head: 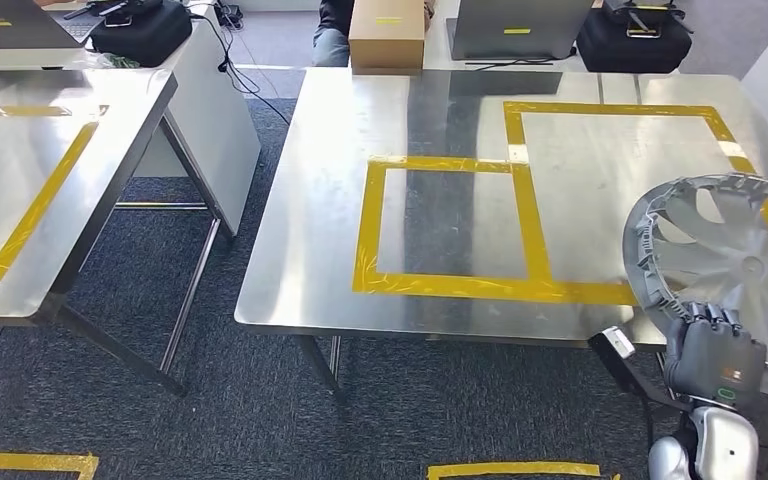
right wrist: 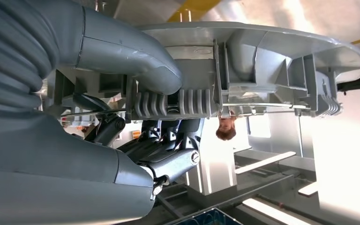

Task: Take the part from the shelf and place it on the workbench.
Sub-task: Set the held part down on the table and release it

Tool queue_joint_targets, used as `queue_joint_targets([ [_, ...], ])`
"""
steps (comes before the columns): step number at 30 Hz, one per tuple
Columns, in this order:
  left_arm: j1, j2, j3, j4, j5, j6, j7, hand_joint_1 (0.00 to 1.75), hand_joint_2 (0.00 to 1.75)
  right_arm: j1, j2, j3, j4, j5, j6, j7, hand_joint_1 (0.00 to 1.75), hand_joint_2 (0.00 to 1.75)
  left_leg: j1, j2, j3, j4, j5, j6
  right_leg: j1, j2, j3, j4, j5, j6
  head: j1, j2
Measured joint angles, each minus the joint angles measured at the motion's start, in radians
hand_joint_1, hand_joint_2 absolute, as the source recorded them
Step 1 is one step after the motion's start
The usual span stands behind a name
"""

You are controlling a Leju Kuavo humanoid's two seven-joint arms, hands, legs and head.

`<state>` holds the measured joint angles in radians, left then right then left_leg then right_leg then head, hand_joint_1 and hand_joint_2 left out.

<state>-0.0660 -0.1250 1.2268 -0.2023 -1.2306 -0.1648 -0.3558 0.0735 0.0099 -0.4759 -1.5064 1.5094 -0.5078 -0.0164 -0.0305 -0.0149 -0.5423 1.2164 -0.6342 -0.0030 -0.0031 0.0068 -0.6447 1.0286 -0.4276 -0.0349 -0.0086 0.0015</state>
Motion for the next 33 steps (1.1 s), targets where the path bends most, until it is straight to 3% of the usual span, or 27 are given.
queue_joint_targets([
  [2, -0.002, 0.000, 0.000, 0.000, 0.000, 0.000, 0.000, 0.00, 1.75, -0.003, 0.000, 0.000, 0.000, 0.000, 0.000, 0.000, 1.75, 1.75, 0.011, 0.003, -0.070, 0.077, -0.047, -0.009, -0.001, 0.000, 0.020, 0.000, -0.017, 0.002, 0.000, 0.000],
  [3, -0.002, 0.000, 0.000, 0.000, 0.000, 0.000, 0.001, 0.00, 1.75, -0.003, 0.000, 0.000, 0.000, 0.000, 0.000, 0.000, 1.75, 1.75, 0.014, 0.003, -0.086, 0.075, -0.039, -0.012, -0.001, 0.000, 0.030, 0.001, -0.025, 0.004, 0.000, 0.000],
  [4, -0.001, 0.000, 0.000, 0.000, 0.000, 0.000, 0.001, 0.00, 1.75, -0.003, 0.001, 0.000, 0.000, 0.000, 0.001, 0.000, 1.75, 1.75, 0.016, 0.003, -0.087, 0.041, -0.004, -0.012, -0.001, 0.000, 0.041, 0.001, -0.032, 0.006, 0.000, 0.000],
  [6, -0.002, 0.001, 0.000, 0.000, 0.000, 0.000, 0.001, 0.00, 1.75, -0.003, 0.001, 0.000, 0.000, 0.000, 0.001, 0.001, 1.75, 1.75, 0.015, 0.004, -0.057, -0.086, 0.099, -0.004, -0.002, 0.001, 0.061, 0.001, -0.044, 0.010, 0.000, 0.000],
  [7, -0.003, 0.002, 0.000, 0.000, -0.001, 0.000, 0.001, 0.00, 1.75, -0.004, 0.001, 0.000, 0.000, 0.000, 0.001, 0.001, 1.75, 1.75, 0.012, 0.005, -0.044, -0.140, 0.121, 0.003, -0.002, 0.001, 0.065, 0.001, -0.047, 0.014, 0.000, 0.000],
  [9, -0.004, 0.003, 0.000, 0.000, -0.002, 0.000, 0.001, 0.00, 1.75, -0.004, 0.002, 0.000, -0.001, 0.002, 0.001, 0.002, 1.75, 1.75, 0.006, 0.005, -0.031, -0.190, 0.133, 0.016, -0.003, 0.002, 0.066, 0.002, -0.053, 0.024, 0.000, 0.000],
  [12, -0.002, 0.003, 0.000, 0.000, -0.004, 0.000, 0.001, 0.00, 1.75, -0.003, 0.002, 0.001, -0.002, 0.004, 0.007, 0.003, 1.75, 1.75, 0.007, 0.004, -0.029, -0.200, 0.152, 0.011, -0.002, 0.002, 0.066, 0.001, -0.058, 0.027, 0.001, 0.000],
  [21, -0.005, 0.003, 0.000, 0.000, -0.018, 0.000, -0.006, 0.00, 1.75, -0.072, -0.027, 0.000, 0.105, -0.055, -0.006, -0.018, 1.75, 1.75, 0.003, 0.003, -0.029, -0.200, 0.153, 0.023, -0.005, 0.002, 0.070, -0.010, -0.052, 0.041, 0.003, 0.000],
  [28, -0.005, 0.005, 0.000, -0.001, -0.019, -0.001, -0.010, 0.00, 1.75, -0.208, -0.119, -0.007, 0.378, -0.196, 0.027, -0.096, 1.75, 1.75, 0.002, 0.004, -0.029, -0.200, 0.155, 0.028, -0.005, 0.002, 0.069, -0.010, -0.049, 0.045, 0.002, 0.000],
  [33, -0.005, 0.007, 0.000, 0.000, -0.021, -0.010, -0.020, 0.00, 1.75, -0.366, -0.222, -0.024, 0.650, -0.241, 0.023, -0.116, 1.75, 1.75, 0.002, 0.004, -0.030, -0.200, 0.157, 0.028, -0.005, 0.001, 0.069, -0.010, -0.047, 0.047, 0.002, 0.000],
])
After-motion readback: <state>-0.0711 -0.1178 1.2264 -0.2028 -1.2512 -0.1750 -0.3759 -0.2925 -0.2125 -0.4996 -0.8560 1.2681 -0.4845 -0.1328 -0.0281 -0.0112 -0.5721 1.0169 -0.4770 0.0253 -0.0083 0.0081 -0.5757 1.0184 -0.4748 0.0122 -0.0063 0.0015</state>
